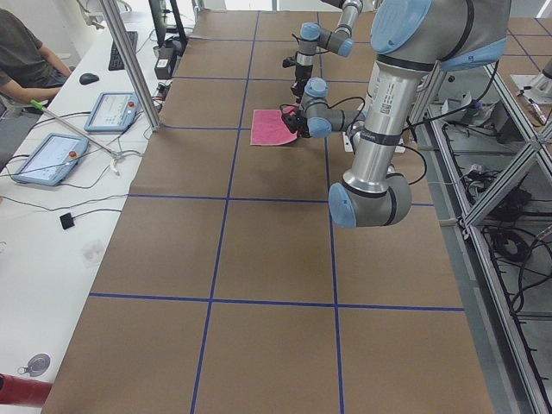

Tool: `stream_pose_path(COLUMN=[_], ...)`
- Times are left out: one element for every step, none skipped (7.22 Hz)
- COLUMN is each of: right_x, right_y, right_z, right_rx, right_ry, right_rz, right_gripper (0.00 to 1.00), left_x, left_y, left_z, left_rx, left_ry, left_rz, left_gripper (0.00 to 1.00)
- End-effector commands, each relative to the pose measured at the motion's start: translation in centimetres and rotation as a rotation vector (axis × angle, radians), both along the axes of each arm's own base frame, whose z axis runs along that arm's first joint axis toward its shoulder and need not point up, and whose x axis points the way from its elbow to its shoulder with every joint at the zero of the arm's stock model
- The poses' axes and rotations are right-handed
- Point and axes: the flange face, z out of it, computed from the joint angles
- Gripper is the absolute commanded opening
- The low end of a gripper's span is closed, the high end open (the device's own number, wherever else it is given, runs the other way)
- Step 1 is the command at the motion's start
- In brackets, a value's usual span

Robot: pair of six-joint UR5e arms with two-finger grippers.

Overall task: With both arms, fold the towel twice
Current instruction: 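Lift the near edge with both grippers and fold it over the far edge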

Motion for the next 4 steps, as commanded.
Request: stream_pose_path(right_x=[1.1,-0.1,-0.2,0.0], right_y=[-3.4,-5.0,-6.7,-8.2], right_z=[-0.5,-1.4,-2.1,-2.1], right_rx=[-0.015,-0.016,-0.018,-0.031], right_ry=[-0.008,-0.012,-0.018,-0.017], right_rz=[0.019,0.031,0.052,0.06], right_gripper=[0.0,0.0,0.0,0.0], left_x=[-0.9,-1.4,-0.8,-0.4], left_y=[-2.0,-3.9,-5.4,-7.1], left_z=[-0.1,-0.3,-0.5,-1.0], left_rx=[0.006,0.01,0.006,0.005], left_ry=[-0.001,-0.006,-0.013,-0.017], left_rz=[-0.033,-0.06,-0.079,-0.099], left_gripper=[0.0,0.0,0.0,0.0])
